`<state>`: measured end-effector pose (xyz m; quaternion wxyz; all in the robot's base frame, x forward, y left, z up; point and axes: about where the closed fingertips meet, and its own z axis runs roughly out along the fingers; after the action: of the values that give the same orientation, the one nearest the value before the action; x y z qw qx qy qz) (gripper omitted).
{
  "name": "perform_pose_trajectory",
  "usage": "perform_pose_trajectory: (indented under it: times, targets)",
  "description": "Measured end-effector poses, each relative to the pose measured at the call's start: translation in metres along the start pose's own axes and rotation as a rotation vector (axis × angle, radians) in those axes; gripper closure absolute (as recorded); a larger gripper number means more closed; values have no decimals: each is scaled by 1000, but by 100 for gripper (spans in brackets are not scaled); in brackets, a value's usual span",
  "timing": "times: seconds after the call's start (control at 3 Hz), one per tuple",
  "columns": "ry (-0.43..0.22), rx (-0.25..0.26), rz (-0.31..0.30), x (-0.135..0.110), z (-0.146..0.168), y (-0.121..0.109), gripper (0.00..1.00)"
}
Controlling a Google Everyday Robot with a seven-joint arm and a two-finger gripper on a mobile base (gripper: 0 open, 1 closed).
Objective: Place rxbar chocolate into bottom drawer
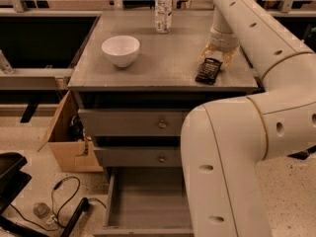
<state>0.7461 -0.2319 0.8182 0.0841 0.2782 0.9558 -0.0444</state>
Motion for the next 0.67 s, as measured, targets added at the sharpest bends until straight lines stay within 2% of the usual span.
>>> perform_pose_trajectory:
  times: [0.33, 0.67]
  targets:
    - [0, 0, 0, 0, 0, 0, 100]
    - [0, 0, 0, -1, -9, 0, 100]
